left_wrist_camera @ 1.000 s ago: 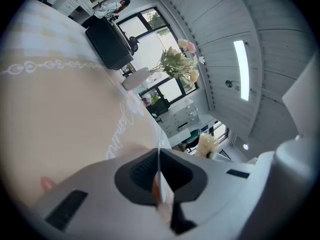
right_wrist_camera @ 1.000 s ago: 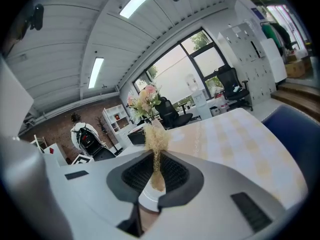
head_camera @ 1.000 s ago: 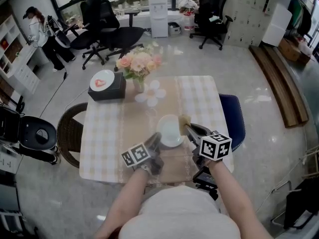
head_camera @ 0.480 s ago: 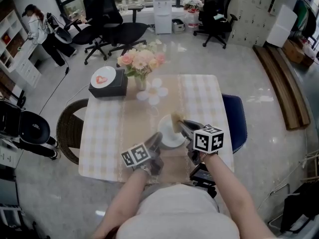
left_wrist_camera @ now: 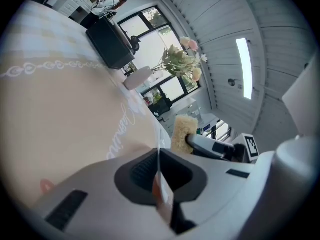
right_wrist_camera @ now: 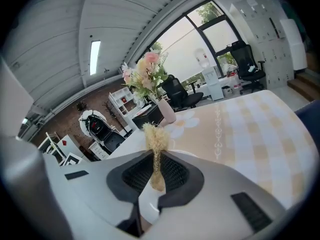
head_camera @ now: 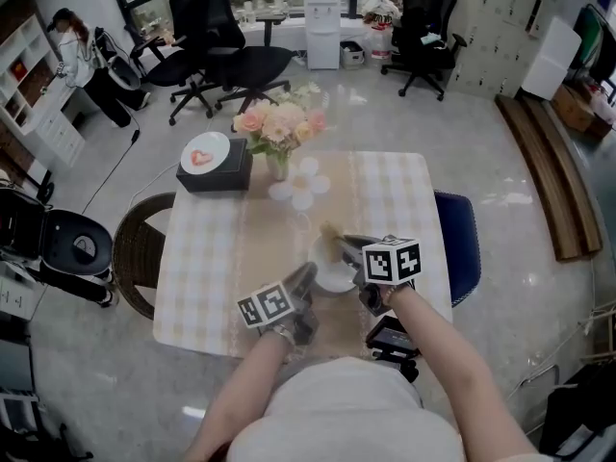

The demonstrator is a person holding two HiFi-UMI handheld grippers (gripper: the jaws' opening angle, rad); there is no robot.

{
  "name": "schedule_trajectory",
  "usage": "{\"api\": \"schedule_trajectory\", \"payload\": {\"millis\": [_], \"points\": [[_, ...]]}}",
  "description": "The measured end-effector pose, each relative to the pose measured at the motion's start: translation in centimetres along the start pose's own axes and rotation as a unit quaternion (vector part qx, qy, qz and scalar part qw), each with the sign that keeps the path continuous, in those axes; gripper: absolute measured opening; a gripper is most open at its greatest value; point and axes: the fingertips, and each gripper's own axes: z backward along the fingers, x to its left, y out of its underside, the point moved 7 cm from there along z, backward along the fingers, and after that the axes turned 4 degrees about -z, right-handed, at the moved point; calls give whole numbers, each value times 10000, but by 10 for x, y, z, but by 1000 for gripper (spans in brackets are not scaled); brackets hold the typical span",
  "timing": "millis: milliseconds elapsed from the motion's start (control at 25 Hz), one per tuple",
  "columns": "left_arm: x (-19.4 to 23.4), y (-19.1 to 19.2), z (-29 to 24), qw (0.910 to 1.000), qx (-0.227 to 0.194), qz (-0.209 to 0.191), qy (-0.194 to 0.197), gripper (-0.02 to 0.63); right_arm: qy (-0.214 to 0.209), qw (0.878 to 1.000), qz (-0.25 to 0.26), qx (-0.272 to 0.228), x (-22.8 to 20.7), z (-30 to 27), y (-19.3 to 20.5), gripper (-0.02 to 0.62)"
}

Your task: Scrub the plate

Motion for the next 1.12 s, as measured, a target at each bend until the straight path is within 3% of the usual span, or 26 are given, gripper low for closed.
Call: {"api": "schedule_trajectory", "payload": {"millis": [200, 440, 720, 1120], "points": [[1, -7, -4, 10000, -42, -57, -17, 21, -55, 9999, 24, 111, 2, -15, -7, 46], [1, -5, -3, 9999, -89, -77, -10, 21, 287, 9992, 86, 278, -6, -28, -1, 46], [2, -6, -2, 9998, -210, 13, 76, 21, 270, 9994, 85, 204, -10, -31, -3, 46], [2, -6, -1, 9996, -244, -44, 102, 21, 676, 9976, -107, 48, -25, -23, -5, 46]]}}
